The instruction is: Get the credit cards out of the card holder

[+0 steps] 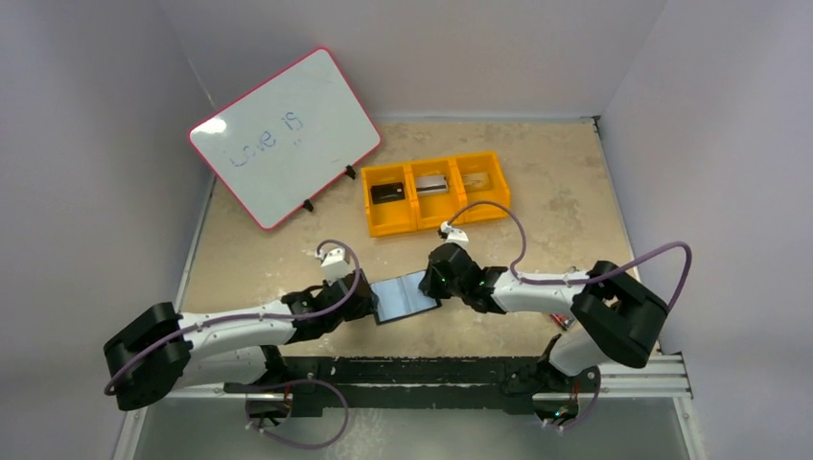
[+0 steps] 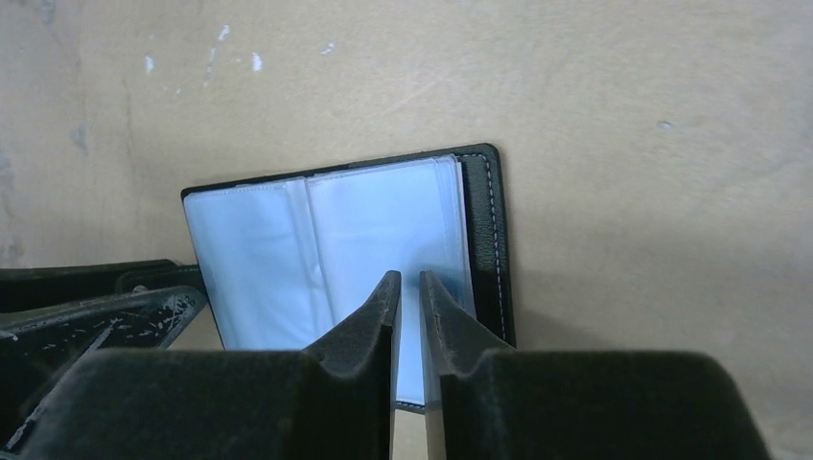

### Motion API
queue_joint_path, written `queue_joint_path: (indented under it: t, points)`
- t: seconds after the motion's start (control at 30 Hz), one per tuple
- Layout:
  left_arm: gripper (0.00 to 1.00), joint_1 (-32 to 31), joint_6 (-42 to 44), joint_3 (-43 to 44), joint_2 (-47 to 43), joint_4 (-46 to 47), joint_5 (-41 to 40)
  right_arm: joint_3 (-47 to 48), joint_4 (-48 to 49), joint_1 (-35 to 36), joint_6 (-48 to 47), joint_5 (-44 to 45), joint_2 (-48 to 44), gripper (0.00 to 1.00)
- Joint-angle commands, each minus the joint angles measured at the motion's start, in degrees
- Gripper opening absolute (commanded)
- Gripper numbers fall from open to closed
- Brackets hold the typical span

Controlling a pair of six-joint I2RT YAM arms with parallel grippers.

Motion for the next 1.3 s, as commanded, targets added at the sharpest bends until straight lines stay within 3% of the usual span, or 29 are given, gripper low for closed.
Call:
queue_joint_path:
  t: [0.0,0.17,0.3,0.4,0.57,0.63,0.77,0.87,0.93,1.07,1.13,1.27]
  points:
    - [0.46,-0.23,4.01,5.0,4.84,5.94,1.18,-1.78,-6.04,0.09,2.25,6.28,-5.85,0.15]
    - [0.46,-0.21,6.52,11.44,7.92,0.86,-3.78,-2.18,-8.4,0.09,1.61,9.17,-14.68,0.22]
    - [0.53,-0.21,8.7,14.08,2.78,-4.04,-9.9,1.24,-11.71,0.07,-4.74,15.13,-21.19,0.3]
    - [0.66,-0.15,10.51,15.56,-2.67,-7.37,-15.41,4.21,-12.97,0.01,-10.59,22.77,-24.71,0.5]
    - [0.73,-0.2,12.94,21.01,-9.31,-16.69,-26.39,8.18,-11.01,-0.03,-20.71,37.21,-30.77,0.72]
    - [0.74,-0.19,14.56,23.16,-11.4,-19.53,-31.43,7.96,-6.06,-0.01,-26.71,41.99,-33.61,0.87]
    - [0.75,-0.21,22.28,24.31,-16.54,-17.58,-38.34,3.68,13.21,-0.24,-48.71,41.05,-38.99,0.97]
    - [0.79,-0.21,28.51,25.22,-18.82,-15.31,-42.03,1.43,22.06,-1.77,-60.3,37.48,-40.41,1.0]
    - [0.81,-0.19,31.37,26.37,-18.72,-15.2,-44.63,3.07,19.38,-6.21,-59.47,36.61,-39.1,1.0]
    - [0.88,0.58,36.21,27.97,-13.81,-14.94,-50.17,10.45,-0.3,-23.63,-43.48,23.47,-34.05,1.0]
    - [0.89,4.47,31.24,31.13,-10.0,-20.98,-51.45,11.25,-4.23,-27.97,-39.81,21.94,-32.33,1.0]
    - [0.9,17.54,34.24,32.05,-9.28,-18.39,-37.99,11.67,-6.12,-30.46,-37.27,15.76,-32.33,1.0]
